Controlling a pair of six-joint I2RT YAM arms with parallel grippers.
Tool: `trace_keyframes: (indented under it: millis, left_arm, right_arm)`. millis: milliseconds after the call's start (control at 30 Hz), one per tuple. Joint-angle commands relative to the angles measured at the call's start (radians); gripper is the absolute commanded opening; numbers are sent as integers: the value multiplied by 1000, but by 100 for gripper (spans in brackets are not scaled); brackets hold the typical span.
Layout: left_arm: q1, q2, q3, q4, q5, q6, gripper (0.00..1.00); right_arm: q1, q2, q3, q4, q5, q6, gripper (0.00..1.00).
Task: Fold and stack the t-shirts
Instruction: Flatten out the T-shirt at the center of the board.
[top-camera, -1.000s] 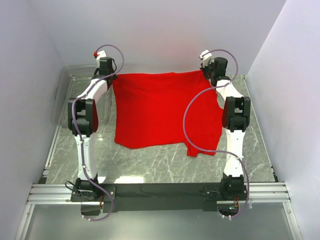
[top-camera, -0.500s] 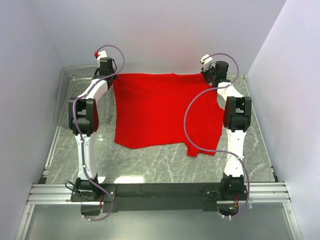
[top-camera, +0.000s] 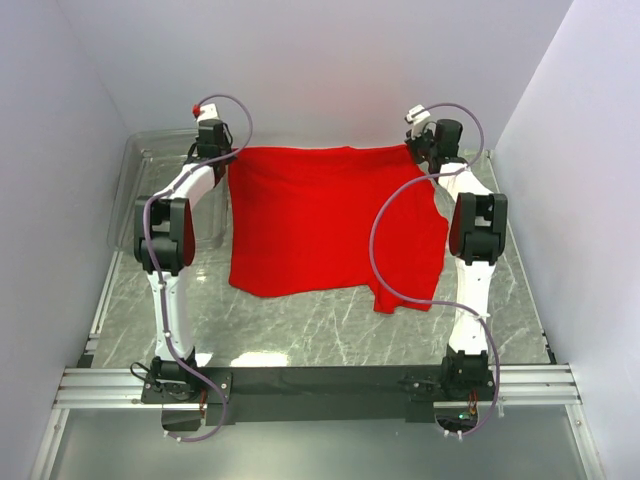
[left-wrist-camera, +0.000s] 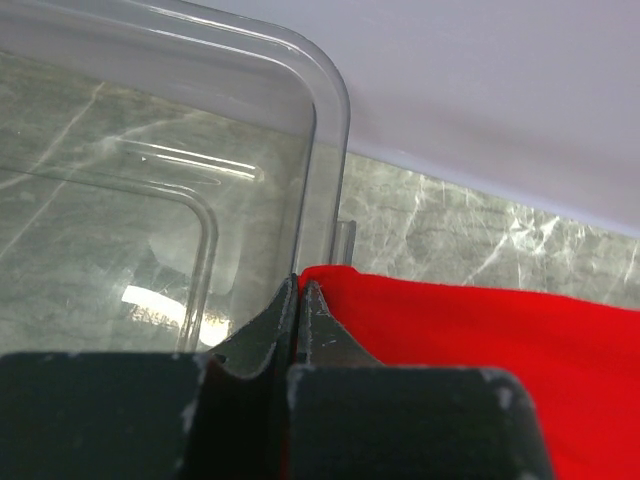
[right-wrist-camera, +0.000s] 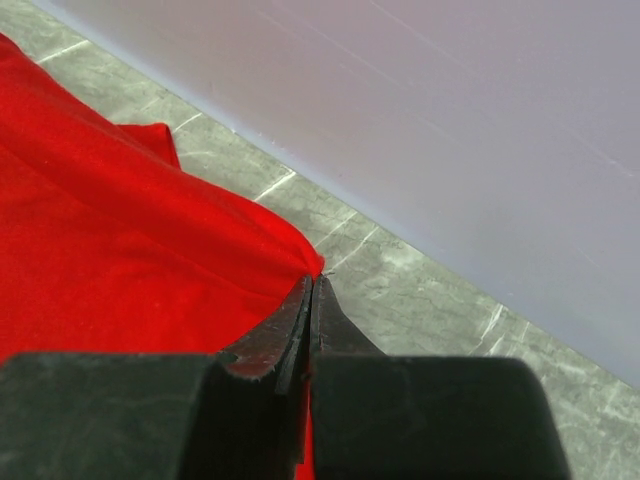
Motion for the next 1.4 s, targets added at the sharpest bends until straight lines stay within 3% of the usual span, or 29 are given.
trace_keyframes:
  millis: [0,733,1133,1267,1367]
  left_arm:
    - [-4,-87,-41,55,43,38,2]
    - [-5,-160,-140,148,115,126,1]
    - [-7,-157,-92,145,116,81,1]
    - [-7,-287,-204,203,122,61,1]
    - [-7,-471,-362,266,141,55,1]
  right_arm:
    - [-21,-97,-10,39,-27,21,0]
    - [-33,-124,-25,19,-77,32,0]
    - [-69,-198,-77,20,-92,84,0]
    - [-115,-305,-102,-47,-262,162,0]
    - [-167,-441,-126,-131,-403,218,0]
